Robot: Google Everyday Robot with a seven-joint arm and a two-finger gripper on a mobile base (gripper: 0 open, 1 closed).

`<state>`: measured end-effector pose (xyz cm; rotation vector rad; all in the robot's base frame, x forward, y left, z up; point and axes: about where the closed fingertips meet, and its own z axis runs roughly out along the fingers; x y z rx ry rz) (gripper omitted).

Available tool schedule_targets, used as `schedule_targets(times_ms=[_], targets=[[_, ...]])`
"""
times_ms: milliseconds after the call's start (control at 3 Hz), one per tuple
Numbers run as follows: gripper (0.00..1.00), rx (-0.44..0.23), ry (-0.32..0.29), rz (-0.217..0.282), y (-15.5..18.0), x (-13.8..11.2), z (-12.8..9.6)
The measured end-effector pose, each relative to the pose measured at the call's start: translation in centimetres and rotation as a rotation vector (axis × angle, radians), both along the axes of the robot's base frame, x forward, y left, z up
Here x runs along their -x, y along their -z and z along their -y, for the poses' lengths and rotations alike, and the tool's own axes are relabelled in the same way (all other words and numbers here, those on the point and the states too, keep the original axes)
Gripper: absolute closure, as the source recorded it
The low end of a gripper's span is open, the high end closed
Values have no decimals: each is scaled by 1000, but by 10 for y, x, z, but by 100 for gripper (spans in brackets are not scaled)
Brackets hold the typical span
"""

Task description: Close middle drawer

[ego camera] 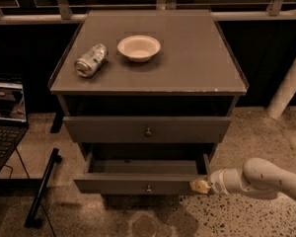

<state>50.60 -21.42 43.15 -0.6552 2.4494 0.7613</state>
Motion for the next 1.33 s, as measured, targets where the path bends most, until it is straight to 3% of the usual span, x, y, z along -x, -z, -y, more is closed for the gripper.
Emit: schedule_targets(times_ms=[667, 1333], targets=[[100, 2, 47, 6, 14, -16, 3], [100, 41, 85, 55, 12, -58, -2]])
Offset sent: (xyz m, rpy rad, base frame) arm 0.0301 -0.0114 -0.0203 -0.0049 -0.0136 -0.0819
